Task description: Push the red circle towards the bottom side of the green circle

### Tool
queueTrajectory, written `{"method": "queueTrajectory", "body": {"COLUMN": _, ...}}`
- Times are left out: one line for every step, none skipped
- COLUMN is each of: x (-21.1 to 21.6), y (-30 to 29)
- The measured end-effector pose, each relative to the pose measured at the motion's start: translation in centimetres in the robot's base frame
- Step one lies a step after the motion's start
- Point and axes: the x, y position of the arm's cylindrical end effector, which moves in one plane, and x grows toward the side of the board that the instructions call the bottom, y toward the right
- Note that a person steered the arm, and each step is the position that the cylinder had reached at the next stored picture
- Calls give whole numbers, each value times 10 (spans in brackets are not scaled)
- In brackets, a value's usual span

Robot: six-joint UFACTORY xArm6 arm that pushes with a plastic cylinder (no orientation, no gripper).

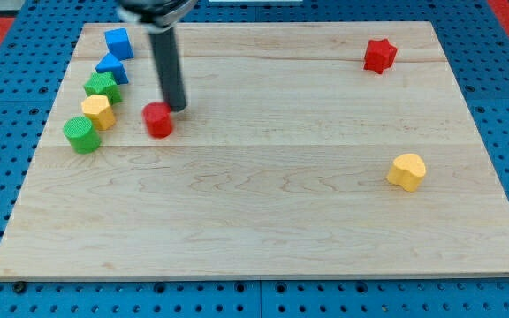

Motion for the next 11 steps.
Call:
{"method": "queueTrajectory", "body": {"x": 34, "y": -22}}
{"method": "queueTrajectory", "body": {"x": 47, "y": -32}}
{"method": "queueTrajectory", "body": {"x": 63, "y": -33}}
{"method": "queueTrajectory", "body": {"x": 87, "y": -35}}
{"method": "queueTrajectory", "body": {"x": 117, "y": -15}}
{"method": "queueTrajectory", "body": {"x": 153, "y": -27}}
{"method": "queueTrajectory", "body": {"x": 139, "y": -61}}
{"method": "queueTrajectory", "body": {"x": 133, "y": -62}}
{"method": "queueTrajectory", "body": {"x": 129, "y": -54}}
{"method": "queueTrajectory", "body": {"x": 125, "y": -52}}
{"method": "queueTrajectory", "body": {"x": 119, "y": -62}}
